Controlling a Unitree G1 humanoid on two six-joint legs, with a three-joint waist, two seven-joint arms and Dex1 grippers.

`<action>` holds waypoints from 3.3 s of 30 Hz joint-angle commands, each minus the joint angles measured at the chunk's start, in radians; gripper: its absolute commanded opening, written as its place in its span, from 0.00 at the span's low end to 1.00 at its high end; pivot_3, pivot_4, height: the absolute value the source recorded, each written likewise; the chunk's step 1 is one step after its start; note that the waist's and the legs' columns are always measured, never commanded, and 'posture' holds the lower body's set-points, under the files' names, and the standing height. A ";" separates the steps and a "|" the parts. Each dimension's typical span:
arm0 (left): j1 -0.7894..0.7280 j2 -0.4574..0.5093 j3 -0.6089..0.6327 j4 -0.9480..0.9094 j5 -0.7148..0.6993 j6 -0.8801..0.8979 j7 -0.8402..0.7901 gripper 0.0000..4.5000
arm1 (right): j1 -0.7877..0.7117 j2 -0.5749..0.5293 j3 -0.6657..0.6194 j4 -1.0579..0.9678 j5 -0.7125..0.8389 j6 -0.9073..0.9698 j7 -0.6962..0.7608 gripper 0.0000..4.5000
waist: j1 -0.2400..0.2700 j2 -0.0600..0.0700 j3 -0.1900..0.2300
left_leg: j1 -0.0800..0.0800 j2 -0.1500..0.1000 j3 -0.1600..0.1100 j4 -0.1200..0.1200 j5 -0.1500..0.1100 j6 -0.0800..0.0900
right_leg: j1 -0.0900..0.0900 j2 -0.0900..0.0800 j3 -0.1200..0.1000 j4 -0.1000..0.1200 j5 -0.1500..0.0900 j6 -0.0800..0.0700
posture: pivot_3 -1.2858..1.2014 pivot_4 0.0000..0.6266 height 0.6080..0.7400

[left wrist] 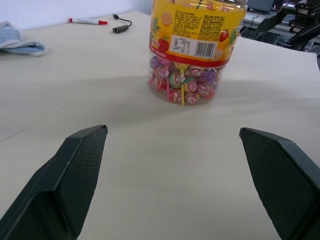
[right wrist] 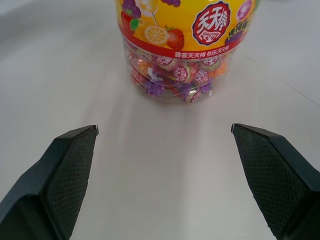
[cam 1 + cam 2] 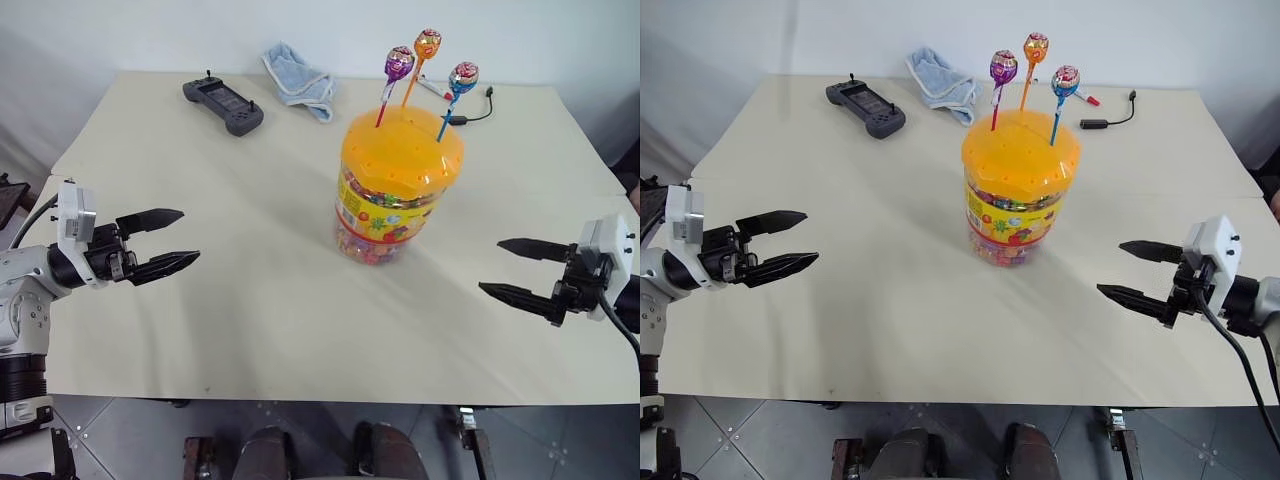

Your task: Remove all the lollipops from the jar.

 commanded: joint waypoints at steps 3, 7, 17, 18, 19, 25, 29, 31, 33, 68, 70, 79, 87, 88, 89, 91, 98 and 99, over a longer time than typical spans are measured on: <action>-0.013 0.010 0.030 -0.012 -0.035 0.015 0.002 1.00 | -0.009 -0.009 -0.038 -0.009 0.010 -0.018 -0.002 0.99 | 0.000 0.000 0.000 | 0.000 0.000 0.000 0.001 0.000 0.000 | 0.000 0.000 0.000 0.000 0.000 0.000 | 0.52 0.24 1.00; -0.033 0.020 0.017 -0.003 -0.013 0.050 0.057 1.00 | -0.010 -0.007 -0.039 -0.012 0.013 -0.016 -0.007 0.99 | 0.001 0.000 0.000 | 0.000 0.000 0.000 0.001 0.000 0.000 | 0.000 0.000 0.000 0.000 0.000 0.000 | 0.52 0.24 1.00; -0.164 0.021 -0.055 -0.030 0.008 0.034 0.024 1.00 | 0.016 0.018 -0.118 -0.129 0.062 -0.043 -0.038 0.99 | 0.005 0.000 0.000 | -0.001 0.000 -0.001 0.003 0.000 0.000 | 0.001 0.000 0.000 0.001 0.000 0.000 | 0.52 0.24 1.00; -0.201 0.013 -0.069 -0.025 0.008 0.036 0.024 1.00 | 0.006 0.029 -0.124 -0.146 0.060 -0.054 -0.063 0.99 | 0.005 0.000 0.000 | -0.001 0.000 -0.001 0.003 0.000 0.000 | 0.001 0.000 0.000 0.001 0.000 0.000 | 0.52 0.24 1.00; -0.246 -0.007 -0.077 -0.015 0.005 0.030 0.035 1.00 | -0.005 0.037 -0.133 -0.171 0.072 -0.049 -0.088 0.99 | 0.005 0.000 0.000 | -0.001 0.000 -0.001 0.003 0.000 0.000 | 0.001 0.000 0.000 0.001 0.000 0.000 | 0.52 0.24 1.00; -0.467 -0.121 -0.187 0.086 0.033 -0.031 -0.023 1.00 | 0.011 0.075 -0.164 -0.304 0.149 -0.022 -0.152 0.99 | 0.002 0.000 0.000 | 0.000 0.000 -0.001 0.003 0.000 0.000 | 0.001 0.000 0.000 0.002 0.000 0.000 | 0.52 0.24 1.00; -0.647 -0.249 -0.256 0.235 0.068 -0.092 -0.074 1.00 | 0.021 0.101 -0.186 -0.373 0.219 -0.006 -0.192 0.99 | 0.008 -0.001 0.000 | -0.001 -0.001 -0.001 0.005 0.000 0.000 | 0.001 0.000 -0.001 0.002 0.000 0.000 | 0.52 0.24 1.00; -0.732 -0.307 -0.279 0.331 0.102 -0.129 -0.067 1.00 | 0.005 0.108 -0.187 -0.405 0.250 0.003 -0.231 0.99 | 0.005 -0.001 0.000 | -0.002 -0.001 -0.001 0.006 0.000 0.000 | 0.001 0.001 -0.001 0.002 0.000 0.001 | 0.52 0.24 1.00; -0.814 -0.364 -0.286 0.443 0.135 -0.160 -0.036 1.00 | -0.006 0.104 -0.189 -0.438 0.282 0.028 -0.276 0.99 | 0.003 -0.001 0.000 | -0.002 -0.001 -0.001 0.005 0.000 0.000 | 0.001 0.001 -0.001 0.002 0.000 0.001 | 0.52 0.24 1.00; -1.234 -0.579 -0.234 0.972 0.336 -0.401 0.078 0.01 | 0.045 0.122 -0.201 -0.541 0.241 -0.001 -0.482 1.00 | 0.002 -0.002 0.001 | -0.003 -0.001 -0.002 0.005 0.000 0.002 | 0.000 0.000 -0.001 0.001 0.000 0.001 | 0.52 0.24 1.00; -1.261 -0.567 -0.218 0.970 0.332 -0.409 0.109 0.01 | 0.031 0.115 -0.197 -0.529 0.236 0.000 -0.476 1.00 | 0.002 -0.002 0.001 | -0.003 -0.001 -0.002 0.005 0.000 0.002 | 0.000 0.000 -0.001 0.001 0.000 0.001 | 0.52 0.24 1.00; -1.285 -0.362 -0.258 0.924 0.449 -0.113 0.390 0.01 | -0.053 0.078 -0.155 -0.446 0.249 -0.008 -0.358 1.00 | -0.014 -0.002 0.001 | -0.001 -0.001 -0.001 0.003 0.000 0.002 | -0.001 0.001 0.000 0.002 0.000 0.001 | 0.52 0.24 1.00; -1.027 -0.139 -0.386 0.617 0.605 0.334 0.470 0.01 | -0.103 0.011 -0.111 -0.335 0.287 -0.015 -0.103 1.00 | -0.021 -0.002 0.001 | -0.002 -0.001 -0.002 0.004 0.000 0.002 | -0.001 0.001 0.000 0.003 0.000 0.001 | 0.52 0.24 1.00; -0.971 -0.110 -0.387 0.549 0.615 0.418 0.488 0.01 | -0.113 0.008 -0.096 -0.329 0.294 -0.008 -0.081 1.00 | -0.022 -0.002 0.001 | -0.002 -0.001 -0.002 0.004 0.000 0.002 | -0.001 0.001 0.000 0.003 0.000 0.001 | 0.52 0.24 1.00; -0.923 -0.087 -0.387 0.487 0.621 0.492 0.502 0.01 | -0.121 0.007 -0.085 -0.324 0.298 -0.004 -0.063 1.00 | -0.026 -0.002 0.001 | -0.002 -0.001 -0.002 0.004 0.000 0.002 | -0.001 0.000 0.000 0.003 0.000 0.001 | 0.52 0.24 1.00; -0.849 -0.058 -0.381 0.377 0.622 0.602 0.524 0.01 | -0.131 0.006 -0.071 -0.317 0.298 0.001 -0.042 1.00 | -0.026 -0.003 0.001 | -0.001 -0.001 -0.003 0.004 0.000 0.002 | 0.000 0.001 0.000 0.003 0.000 0.001 | 0.52 0.24 1.00; -0.483 0.112 -0.333 0.045 0.620 0.996 0.601 0.01 | -0.226 0.052 0.046 -0.241 0.239 -0.018 -0.035 1.00 | -0.025 -0.003 0.002 | -0.001 -0.001 -0.003 0.005 0.000 0.002 | -0.001 0.000 0.001 0.006 0.000 0.001 | 0.52 0.24 1.00; -0.452 0.129 -0.333 0.020 0.613 1.022 0.603 0.01 | -0.237 0.058 0.056 -0.233 0.233 -0.020 -0.034 1.00 | -0.026 -0.003 0.002 | -0.001 -0.001 -0.003 0.005 0.000 0.002 | -0.001 0.000 0.001 0.007 0.000 0.001 | 0.52 0.24 1.00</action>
